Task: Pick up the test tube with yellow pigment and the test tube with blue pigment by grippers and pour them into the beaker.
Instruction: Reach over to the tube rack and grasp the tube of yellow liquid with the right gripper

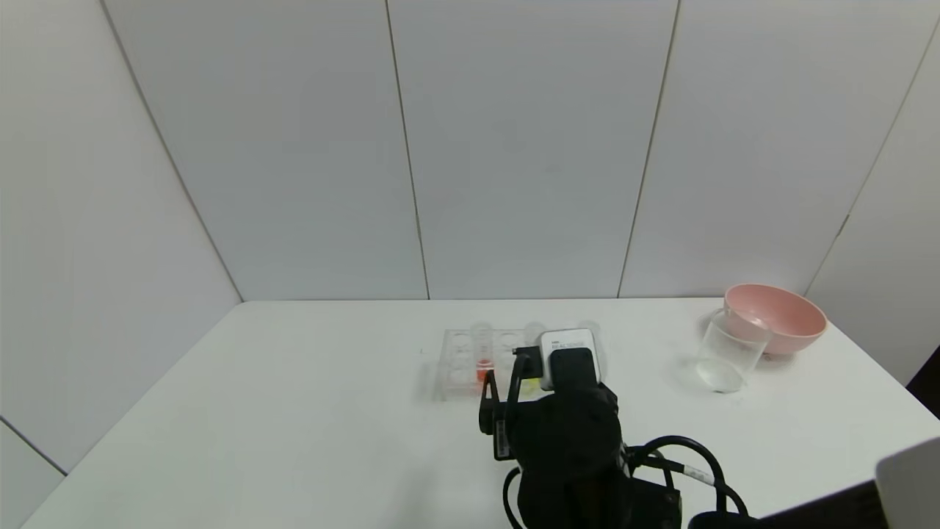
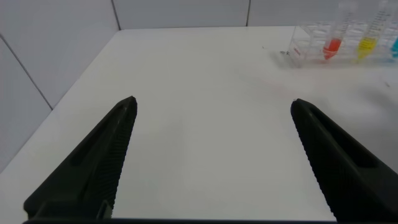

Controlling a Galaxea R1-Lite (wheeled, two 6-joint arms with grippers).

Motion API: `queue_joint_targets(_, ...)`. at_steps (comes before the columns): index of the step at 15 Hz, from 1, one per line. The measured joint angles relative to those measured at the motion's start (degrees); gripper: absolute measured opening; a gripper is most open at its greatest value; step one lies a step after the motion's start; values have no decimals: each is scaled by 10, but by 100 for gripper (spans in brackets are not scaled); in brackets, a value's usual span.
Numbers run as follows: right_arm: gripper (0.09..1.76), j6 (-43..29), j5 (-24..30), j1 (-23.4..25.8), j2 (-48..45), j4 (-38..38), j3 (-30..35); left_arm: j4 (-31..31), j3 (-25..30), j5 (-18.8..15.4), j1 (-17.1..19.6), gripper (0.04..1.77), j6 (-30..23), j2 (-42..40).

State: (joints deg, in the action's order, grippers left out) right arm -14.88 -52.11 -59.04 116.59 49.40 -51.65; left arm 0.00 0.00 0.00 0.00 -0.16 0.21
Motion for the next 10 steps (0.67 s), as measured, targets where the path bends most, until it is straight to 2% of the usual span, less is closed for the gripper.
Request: queue_joint_targets(10, 171, 15, 84, 99, 104, 5, -94, 0, 0, 0, 0, 176, 0, 0)
